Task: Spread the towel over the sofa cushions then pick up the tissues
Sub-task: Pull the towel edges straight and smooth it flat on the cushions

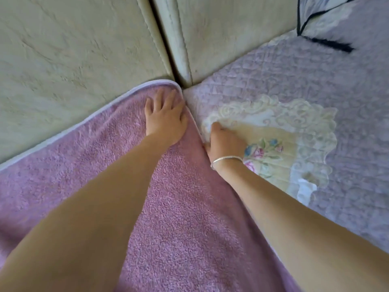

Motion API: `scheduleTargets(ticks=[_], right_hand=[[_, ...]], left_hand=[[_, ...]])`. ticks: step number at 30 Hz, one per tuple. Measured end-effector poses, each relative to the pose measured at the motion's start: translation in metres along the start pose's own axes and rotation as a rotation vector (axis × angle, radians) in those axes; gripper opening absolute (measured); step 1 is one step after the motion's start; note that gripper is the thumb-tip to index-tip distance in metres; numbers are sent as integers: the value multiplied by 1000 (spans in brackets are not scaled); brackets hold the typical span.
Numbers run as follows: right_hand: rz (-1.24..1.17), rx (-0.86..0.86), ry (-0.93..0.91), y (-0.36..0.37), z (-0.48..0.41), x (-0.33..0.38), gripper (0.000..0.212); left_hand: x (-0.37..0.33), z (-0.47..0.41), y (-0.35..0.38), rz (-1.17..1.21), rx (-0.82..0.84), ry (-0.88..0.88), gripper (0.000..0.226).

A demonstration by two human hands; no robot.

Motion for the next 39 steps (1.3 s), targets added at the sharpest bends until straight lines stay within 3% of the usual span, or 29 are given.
scheduleTargets(ticks=[3, 6, 10, 12, 14, 18, 23, 30, 39], right_hand=[[218, -121, -14, -1, 14, 6, 21], [288, -23, -10, 0, 20, 9, 19], [305, -12, -22, 0, 23, 6, 34], [224, -15, -80, 7, 18, 6, 41], [119, 23, -195, 13, 15, -1, 31], [-17, 133, -260, -4, 15, -2, 26], [-232, 189, -257, -8, 64, -2, 30], [-278, 211, -76, 31, 185, -43, 41], [-589, 317, 300, 83, 299, -93, 42]], left_hand=[[-7, -7, -4, -94, 49, -5, 44], [-13, -8, -5, -146, 62, -7, 45], [-11, 5, -6, -97, 41, 32, 49], [-8, 25, -8, -63, 35, 92, 51], [-4, 49, -9, -25, 25, 162, 49], [6, 104, -13, 23, 11, 231, 44], [-7, 166, -9, -22, 114, 320, 45], [-46, 237, 2, -91, 260, 492, 42], [-91, 286, 40, -300, 337, 620, 38]])
Point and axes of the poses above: each hand's wrist, its own z-axis away from the middle knuckle, its own y-axis out of the palm, x = y × z, the point moved 2 cm from there along -z, towards the middle knuckle, and after that the axes turned 11 degrees about -y, right-handed, at the moved point
